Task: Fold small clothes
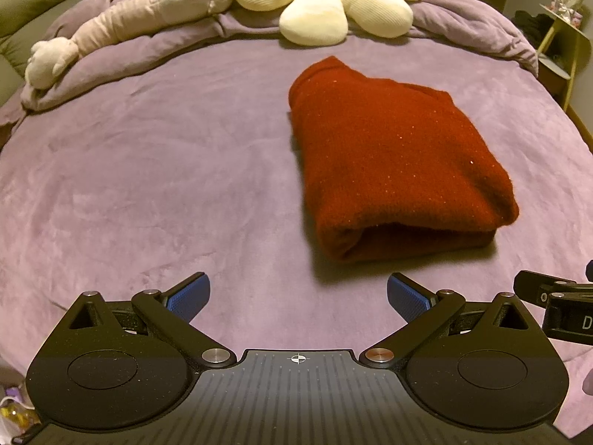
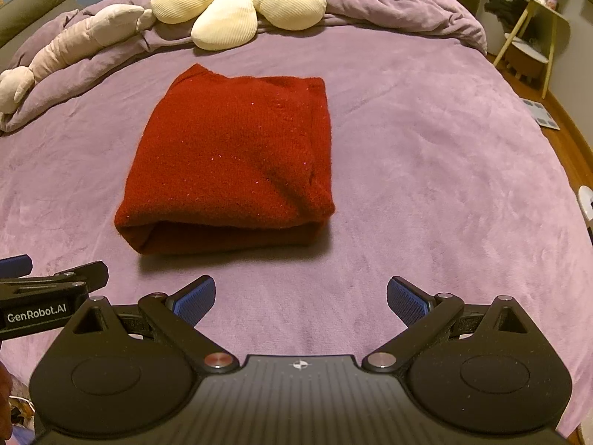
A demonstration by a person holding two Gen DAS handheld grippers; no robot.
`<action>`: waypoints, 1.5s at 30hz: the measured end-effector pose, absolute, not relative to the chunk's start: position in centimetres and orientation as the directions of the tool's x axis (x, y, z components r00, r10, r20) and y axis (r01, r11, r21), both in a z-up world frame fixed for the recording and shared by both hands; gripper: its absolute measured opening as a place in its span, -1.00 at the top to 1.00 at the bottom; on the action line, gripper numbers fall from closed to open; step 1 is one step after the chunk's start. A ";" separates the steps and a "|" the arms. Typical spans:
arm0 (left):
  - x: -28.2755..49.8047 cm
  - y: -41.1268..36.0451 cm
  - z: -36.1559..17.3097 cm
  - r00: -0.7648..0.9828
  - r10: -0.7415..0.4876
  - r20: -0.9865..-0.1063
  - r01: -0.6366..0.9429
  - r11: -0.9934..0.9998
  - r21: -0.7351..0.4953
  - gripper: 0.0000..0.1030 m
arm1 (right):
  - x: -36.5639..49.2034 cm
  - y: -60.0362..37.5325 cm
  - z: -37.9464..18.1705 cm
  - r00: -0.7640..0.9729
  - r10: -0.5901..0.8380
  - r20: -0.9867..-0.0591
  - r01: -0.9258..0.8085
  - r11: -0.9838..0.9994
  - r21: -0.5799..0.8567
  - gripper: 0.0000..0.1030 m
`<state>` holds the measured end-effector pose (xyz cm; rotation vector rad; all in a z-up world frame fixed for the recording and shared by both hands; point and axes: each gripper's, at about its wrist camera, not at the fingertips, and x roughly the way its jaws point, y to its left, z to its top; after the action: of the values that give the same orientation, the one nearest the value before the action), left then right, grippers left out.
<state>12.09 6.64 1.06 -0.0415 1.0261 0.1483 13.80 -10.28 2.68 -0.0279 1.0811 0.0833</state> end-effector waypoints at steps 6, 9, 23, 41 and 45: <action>12.2 6.6 1.0 0.503 0.101 -0.858 -0.141 0.989 0.034 -1.00 | 13.8 -10.3 2.8 0.469 0.055 -0.881 -0.078 0.997 0.021 -0.92; 12.2 6.6 1.0 0.501 0.100 -0.859 -0.139 0.990 0.034 -1.00 | 13.9 -10.3 2.9 0.470 0.053 -0.881 -0.077 0.997 0.019 -0.92; 12.3 6.6 0.8 0.495 0.095 -0.864 -0.138 0.990 0.030 -1.00 | 14.0 -10.1 2.9 0.469 0.051 -0.882 -0.075 0.997 0.018 -0.92; 12.5 6.8 0.6 0.490 0.089 -0.867 -0.133 0.991 0.026 -1.00 | 14.2 -10.2 2.9 0.466 0.053 -0.883 -0.083 0.996 0.017 -0.92; 12.5 6.8 0.5 0.488 0.087 -0.868 -0.134 0.991 0.024 -1.00 | 14.2 -10.2 2.9 0.466 0.054 -0.883 -0.084 0.996 0.017 -0.92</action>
<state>12.54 6.84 0.49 -0.0488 1.0526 0.1340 14.17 -10.16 2.88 -0.0303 1.0830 0.0843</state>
